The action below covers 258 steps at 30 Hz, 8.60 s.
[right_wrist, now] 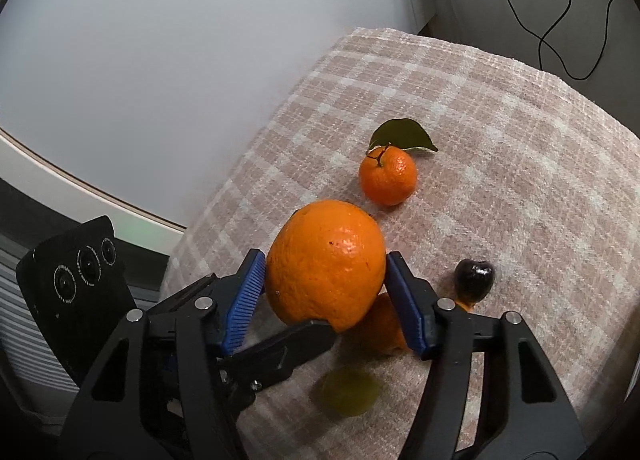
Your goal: Organize fruits
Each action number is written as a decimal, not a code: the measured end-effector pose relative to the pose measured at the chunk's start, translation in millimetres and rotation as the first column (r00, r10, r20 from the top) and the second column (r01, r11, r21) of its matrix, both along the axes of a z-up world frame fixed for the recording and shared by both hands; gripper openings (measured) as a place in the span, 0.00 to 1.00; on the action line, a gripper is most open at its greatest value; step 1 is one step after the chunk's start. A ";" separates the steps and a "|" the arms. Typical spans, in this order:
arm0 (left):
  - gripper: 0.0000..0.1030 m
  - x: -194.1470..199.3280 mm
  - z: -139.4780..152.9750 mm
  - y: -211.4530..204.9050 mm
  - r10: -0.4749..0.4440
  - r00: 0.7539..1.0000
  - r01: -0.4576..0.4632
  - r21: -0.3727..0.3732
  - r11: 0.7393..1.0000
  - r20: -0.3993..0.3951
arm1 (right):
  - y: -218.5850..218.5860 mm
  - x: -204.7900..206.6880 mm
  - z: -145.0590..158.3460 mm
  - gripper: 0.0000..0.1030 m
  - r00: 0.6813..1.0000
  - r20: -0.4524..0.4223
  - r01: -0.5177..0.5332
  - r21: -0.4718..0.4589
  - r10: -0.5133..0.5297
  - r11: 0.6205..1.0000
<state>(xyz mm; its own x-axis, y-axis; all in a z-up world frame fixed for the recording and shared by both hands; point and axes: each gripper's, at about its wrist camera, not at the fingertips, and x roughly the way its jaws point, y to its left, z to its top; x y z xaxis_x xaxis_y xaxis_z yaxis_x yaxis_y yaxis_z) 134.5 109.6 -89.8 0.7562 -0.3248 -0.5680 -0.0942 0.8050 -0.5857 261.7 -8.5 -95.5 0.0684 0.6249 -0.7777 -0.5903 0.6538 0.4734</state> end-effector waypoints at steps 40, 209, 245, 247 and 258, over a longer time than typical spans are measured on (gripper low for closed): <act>0.68 88.4 34.8 -179.8 -0.293 0.955 0.290 0.066 0.955 0.039 | -217.1 29.7 37.1 0.62 0.963 0.036 0.265 0.040 -0.267 0.963; 0.28 -22.6 -5.4 -63.7 -0.166 0.982 0.183 0.261 0.948 -0.087 | -52.7 -42.4 -8.1 0.26 0.916 0.366 -0.087 -0.224 0.166 0.971; 0.28 34.8 44.9 -263.0 -0.463 0.886 0.423 0.384 0.821 0.015 | -308.6 -42.7 38.0 0.26 0.873 0.414 0.301 -0.041 -0.258 0.953; 0.28 37.9 45.4 -273.9 -0.472 0.882 0.425 0.412 0.806 0.014 | -318.6 -37.1 37.3 0.26 0.868 0.412 0.321 -0.040 -0.277 0.946; 0.28 48.4 36.4 -315.8 -0.484 0.875 0.417 0.515 0.749 -0.004 | -347.5 -5.3 22.7 0.26 0.871 0.377 0.359 -0.048 -0.316 0.932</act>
